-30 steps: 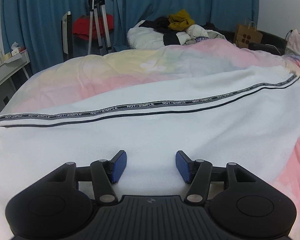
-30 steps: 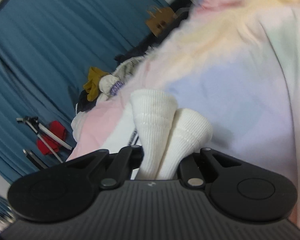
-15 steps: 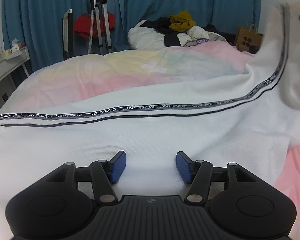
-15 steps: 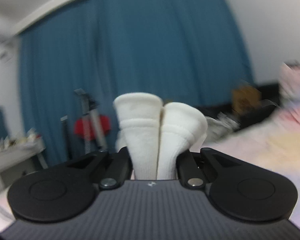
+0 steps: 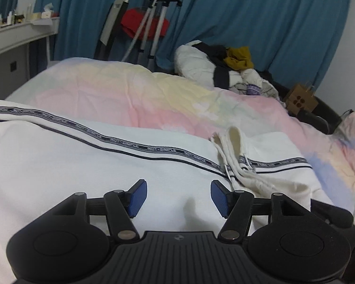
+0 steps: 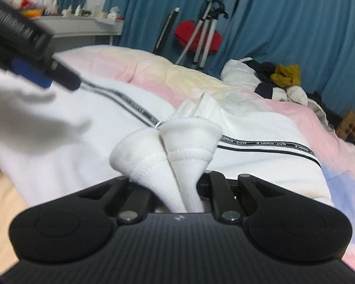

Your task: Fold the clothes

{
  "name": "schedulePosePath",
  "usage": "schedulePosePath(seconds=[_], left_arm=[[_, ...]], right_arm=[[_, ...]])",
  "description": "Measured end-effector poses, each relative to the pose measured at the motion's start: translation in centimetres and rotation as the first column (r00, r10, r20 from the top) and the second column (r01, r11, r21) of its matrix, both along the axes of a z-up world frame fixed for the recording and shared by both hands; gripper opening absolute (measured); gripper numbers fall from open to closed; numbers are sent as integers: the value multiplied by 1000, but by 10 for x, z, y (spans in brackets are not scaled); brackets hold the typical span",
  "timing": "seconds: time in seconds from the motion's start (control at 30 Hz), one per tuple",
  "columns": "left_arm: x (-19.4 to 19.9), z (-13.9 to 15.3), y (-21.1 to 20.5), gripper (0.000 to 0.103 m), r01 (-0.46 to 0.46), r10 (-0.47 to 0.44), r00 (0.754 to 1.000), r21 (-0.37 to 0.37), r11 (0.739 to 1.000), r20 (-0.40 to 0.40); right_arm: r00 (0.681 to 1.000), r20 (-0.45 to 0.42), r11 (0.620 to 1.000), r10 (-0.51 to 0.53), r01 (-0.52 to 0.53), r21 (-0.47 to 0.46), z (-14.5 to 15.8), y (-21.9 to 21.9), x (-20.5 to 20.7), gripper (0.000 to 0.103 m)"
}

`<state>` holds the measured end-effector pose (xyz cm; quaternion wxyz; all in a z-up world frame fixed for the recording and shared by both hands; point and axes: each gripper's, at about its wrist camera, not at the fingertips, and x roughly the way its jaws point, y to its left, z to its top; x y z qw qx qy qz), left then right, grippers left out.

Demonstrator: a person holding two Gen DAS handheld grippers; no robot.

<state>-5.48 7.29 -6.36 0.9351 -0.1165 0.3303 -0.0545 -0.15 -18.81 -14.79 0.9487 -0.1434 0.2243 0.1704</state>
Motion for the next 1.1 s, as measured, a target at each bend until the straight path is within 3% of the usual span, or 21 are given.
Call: schedulePosePath(seconds=[0.2, 0.37, 0.4, 0.47, 0.57, 0.67, 0.77, 0.87, 1.0, 1.07, 1.1], left_arm=[[4, 3, 2, 62, 26, -25, 1000, -53, 998, 13], [8, 7, 13, 63, 25, -22, 1000, -173, 985, 21], [8, 8, 17, 64, 27, -23, 1000, -214, 976, 21], [11, 6, 31, 66, 52, -54, 999, -358, 932, 5], [19, -7, 42, 73, 43, -71, 996, -451, 891, -46], [28, -20, 46, 73, -19, -31, 994, -442, 897, -106], [39, -33, 50, 73, -70, 0, 987, -434, 898, -158], [50, -39, 48, 74, -39, -39, 988, -476, 878, -152], [67, -42, 33, 72, 32, -102, 986, -450, 893, -133], [76, -44, 28, 66, 53, -121, 984, -429, 902, -133], [81, -46, 26, 58, 55, -126, 981, -416, 908, -144]], right_arm=[[1000, 12, 1000, -27, 27, -11, 4, 10, -1, 11], [995, 92, 996, -38, 30, 88, 30, 27, -12, 11], [994, 104, 993, -18, 6, 116, 36, 30, -16, 11], [991, 121, 988, 48, -65, 141, 41, 43, -25, 11], [980, 93, 982, 178, -183, 46, 18, 71, -34, 11], [984, 17, 982, 176, -177, 60, -3, 76, -28, 11], [983, 38, 981, 177, -180, 68, 3, 76, -30, 11], [981, 64, 981, 184, -187, 45, 5, 79, -33, 11], [972, 111, 978, 207, -203, -50, 0, 89, -39, 12], [959, 159, 968, 232, -213, -131, -7, 93, -45, 12], [954, 177, 963, 242, -215, -160, -9, 95, -48, 12]])
